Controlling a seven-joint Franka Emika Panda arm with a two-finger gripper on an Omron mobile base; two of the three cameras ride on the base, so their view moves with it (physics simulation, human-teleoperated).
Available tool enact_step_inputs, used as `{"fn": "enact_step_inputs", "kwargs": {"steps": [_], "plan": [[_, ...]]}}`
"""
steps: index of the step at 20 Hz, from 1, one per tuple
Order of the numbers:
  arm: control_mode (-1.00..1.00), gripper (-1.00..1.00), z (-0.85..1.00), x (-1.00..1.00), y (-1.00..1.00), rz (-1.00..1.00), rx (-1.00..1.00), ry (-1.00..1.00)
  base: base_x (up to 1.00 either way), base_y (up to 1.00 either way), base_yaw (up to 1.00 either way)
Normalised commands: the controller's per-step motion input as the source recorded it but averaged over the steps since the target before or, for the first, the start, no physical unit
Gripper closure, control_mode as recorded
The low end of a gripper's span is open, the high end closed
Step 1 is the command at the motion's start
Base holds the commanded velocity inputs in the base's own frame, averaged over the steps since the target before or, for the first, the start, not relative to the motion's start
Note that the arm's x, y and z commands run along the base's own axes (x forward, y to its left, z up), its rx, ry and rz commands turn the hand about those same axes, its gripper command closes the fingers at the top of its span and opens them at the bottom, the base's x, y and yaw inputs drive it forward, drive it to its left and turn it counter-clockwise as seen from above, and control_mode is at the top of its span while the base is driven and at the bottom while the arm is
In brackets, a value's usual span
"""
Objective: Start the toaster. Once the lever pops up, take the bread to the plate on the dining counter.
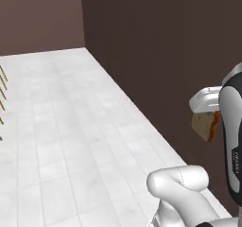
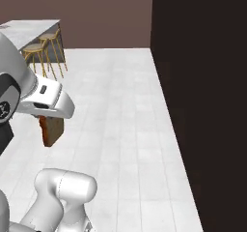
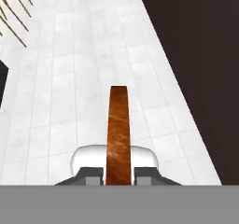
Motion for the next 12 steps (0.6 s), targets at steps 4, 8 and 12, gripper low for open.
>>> {"fn": "enact_step_inputs", "kwargs": {"steps": [4, 8, 12], "plan": [[1.0, 1.0, 0.0, 0.0, 0.0, 0.0, 0.0, 0.0, 1.0, -0.4, 0.29], [1.0, 1.0, 0.0, 0.0, 0.0, 0.0, 0.0, 0.0, 1.0, -0.5, 0.29], [1.0, 1.0, 0.0, 0.0, 0.0, 0.0, 0.0, 0.0, 1.0, -0.53, 0.28]]}}
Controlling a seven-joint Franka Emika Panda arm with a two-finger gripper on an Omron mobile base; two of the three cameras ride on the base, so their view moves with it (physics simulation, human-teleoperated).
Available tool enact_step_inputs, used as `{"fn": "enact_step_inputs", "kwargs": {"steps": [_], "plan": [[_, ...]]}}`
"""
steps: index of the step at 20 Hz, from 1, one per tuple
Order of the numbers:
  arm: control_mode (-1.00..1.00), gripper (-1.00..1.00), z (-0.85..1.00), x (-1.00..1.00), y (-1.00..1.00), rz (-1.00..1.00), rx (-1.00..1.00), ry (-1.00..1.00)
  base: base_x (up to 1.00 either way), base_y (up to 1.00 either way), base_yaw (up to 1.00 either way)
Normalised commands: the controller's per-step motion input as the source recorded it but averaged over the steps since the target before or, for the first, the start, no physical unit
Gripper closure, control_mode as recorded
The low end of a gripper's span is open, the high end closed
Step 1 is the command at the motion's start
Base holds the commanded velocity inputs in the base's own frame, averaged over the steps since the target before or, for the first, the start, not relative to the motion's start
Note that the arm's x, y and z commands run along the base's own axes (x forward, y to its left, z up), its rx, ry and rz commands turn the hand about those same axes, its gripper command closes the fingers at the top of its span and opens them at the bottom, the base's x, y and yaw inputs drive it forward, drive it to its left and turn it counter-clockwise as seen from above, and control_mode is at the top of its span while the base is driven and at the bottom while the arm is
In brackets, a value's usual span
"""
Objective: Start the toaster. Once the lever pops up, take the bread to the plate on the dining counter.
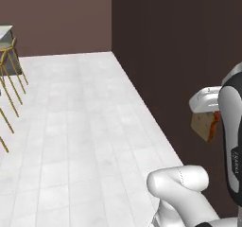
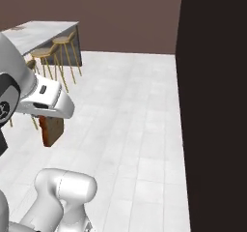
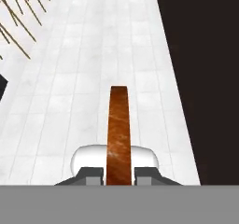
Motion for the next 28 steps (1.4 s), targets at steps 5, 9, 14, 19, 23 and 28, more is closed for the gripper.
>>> {"fn": "enact_step_inputs", "kwargs": {"steps": [5, 9, 14, 19, 23, 28], "plan": [[1.0, 1.0, 0.0, 0.0, 0.0, 0.0, 0.0, 0.0, 1.0, -0.54, 0.27], [1.0, 1.0, 0.0, 0.0, 0.0, 0.0, 0.0, 0.0, 1.0, -0.47, 0.27], [1.0, 1.0, 0.0, 0.0, 0.0, 0.0, 0.0, 0.0, 1.0, -0.44, 0.24], [1.0, 1.0, 0.0, 0.0, 0.0, 0.0, 0.0, 0.0, 1.0, -0.35, 0.18], [1.0, 1.0, 0.0, 0.0, 0.0, 0.0, 0.0, 0.0, 1.0, -0.43, 0.18], [1.0, 1.0, 0.0, 0.0, 0.0, 0.0, 0.0, 0.0, 1.0, -0.5, 0.18]]}}
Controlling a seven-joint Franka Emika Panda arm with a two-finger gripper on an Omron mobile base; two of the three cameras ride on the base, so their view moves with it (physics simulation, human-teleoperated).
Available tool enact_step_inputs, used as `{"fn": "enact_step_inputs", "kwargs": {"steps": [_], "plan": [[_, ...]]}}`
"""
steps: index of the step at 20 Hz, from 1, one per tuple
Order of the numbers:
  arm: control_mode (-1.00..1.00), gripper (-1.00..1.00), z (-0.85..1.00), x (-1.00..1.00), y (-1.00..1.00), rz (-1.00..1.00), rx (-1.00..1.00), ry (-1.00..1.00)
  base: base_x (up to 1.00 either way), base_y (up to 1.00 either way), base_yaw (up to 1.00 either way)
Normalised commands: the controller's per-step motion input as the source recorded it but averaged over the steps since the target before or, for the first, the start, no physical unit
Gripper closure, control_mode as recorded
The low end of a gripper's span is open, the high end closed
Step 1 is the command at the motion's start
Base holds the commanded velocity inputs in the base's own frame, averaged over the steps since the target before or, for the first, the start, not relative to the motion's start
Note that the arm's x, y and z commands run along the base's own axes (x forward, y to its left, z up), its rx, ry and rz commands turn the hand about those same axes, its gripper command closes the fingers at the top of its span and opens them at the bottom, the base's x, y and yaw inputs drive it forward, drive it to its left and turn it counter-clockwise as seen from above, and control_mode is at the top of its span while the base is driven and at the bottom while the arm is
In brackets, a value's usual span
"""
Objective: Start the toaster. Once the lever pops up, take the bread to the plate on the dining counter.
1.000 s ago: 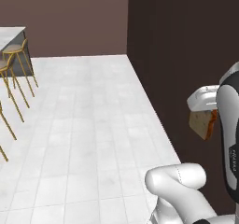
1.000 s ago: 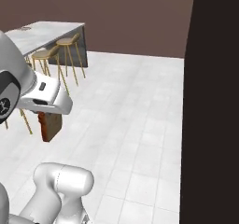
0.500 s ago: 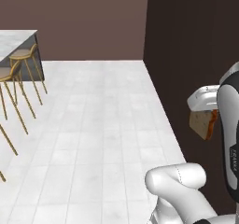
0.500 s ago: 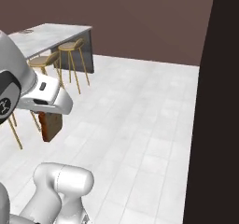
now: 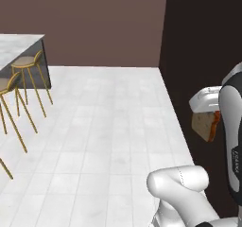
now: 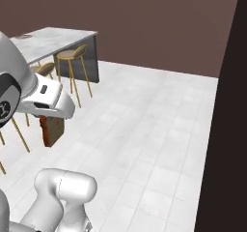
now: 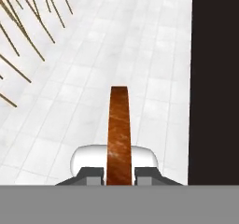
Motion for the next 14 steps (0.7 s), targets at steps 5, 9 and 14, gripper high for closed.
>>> {"fn": "enact_step_inputs", "kwargs": {"steps": [5, 9, 14], "plan": [[1.0, 1.0, 0.0, 0.0, 0.0, 0.0, 0.0, 0.0, 1.0, -0.57, 0.17], [1.0, 1.0, 0.0, 0.0, 0.0, 0.0, 0.0, 0.0, 1.0, -0.64, 0.15], [1.0, 1.0, 0.0, 0.0, 0.0, 0.0, 0.0, 0.0, 1.0, -0.72, 0.14]]}}
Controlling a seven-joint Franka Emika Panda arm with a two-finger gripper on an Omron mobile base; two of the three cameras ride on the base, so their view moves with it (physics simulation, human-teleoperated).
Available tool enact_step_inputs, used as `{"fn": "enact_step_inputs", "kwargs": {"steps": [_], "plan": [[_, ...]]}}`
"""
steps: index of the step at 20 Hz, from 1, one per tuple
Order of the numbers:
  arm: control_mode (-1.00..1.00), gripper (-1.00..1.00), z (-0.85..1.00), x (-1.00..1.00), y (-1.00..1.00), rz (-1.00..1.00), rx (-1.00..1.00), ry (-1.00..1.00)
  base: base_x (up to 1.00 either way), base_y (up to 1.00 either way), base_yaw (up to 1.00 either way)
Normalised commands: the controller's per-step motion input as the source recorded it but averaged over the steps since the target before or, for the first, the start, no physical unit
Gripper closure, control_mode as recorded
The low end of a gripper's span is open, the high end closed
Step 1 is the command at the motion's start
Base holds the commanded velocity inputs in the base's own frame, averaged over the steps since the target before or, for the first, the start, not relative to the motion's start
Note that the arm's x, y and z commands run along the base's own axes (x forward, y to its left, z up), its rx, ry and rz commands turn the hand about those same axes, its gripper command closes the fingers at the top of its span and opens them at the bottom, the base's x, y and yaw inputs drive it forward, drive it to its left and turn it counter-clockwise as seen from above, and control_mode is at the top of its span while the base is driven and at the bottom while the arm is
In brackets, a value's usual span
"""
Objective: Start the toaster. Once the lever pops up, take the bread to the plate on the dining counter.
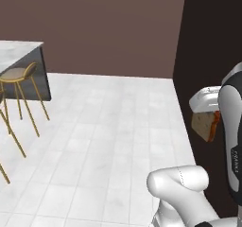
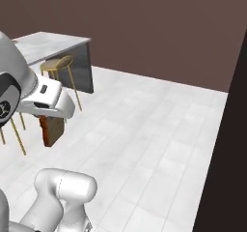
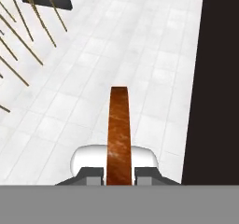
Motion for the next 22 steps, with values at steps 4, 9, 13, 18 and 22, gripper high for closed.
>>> {"fn": "enact_step_inputs", "kwargs": {"steps": [4, 9, 13, 18, 22], "plan": [[1.0, 1.0, 0.0, 0.0, 0.0, 0.0, 0.0, 0.0, 1.0, -0.79, 0.13], [1.0, 1.0, 0.0, 0.0, 0.0, 0.0, 0.0, 0.0, 0.97, -0.81, 0.13], [1.0, 1.0, 0.0, 0.0, 0.0, 0.0, 0.0, 0.0, 0.99, -0.74, 0.13], [1.0, 1.0, 0.0, 0.0, 0.0, 0.0, 0.0, 0.0, 0.96, -0.7, 0.13], [1.0, 1.0, 0.0, 0.0, 0.0, 0.0, 0.0, 0.0, 0.96, -0.68, 0.14]]}}
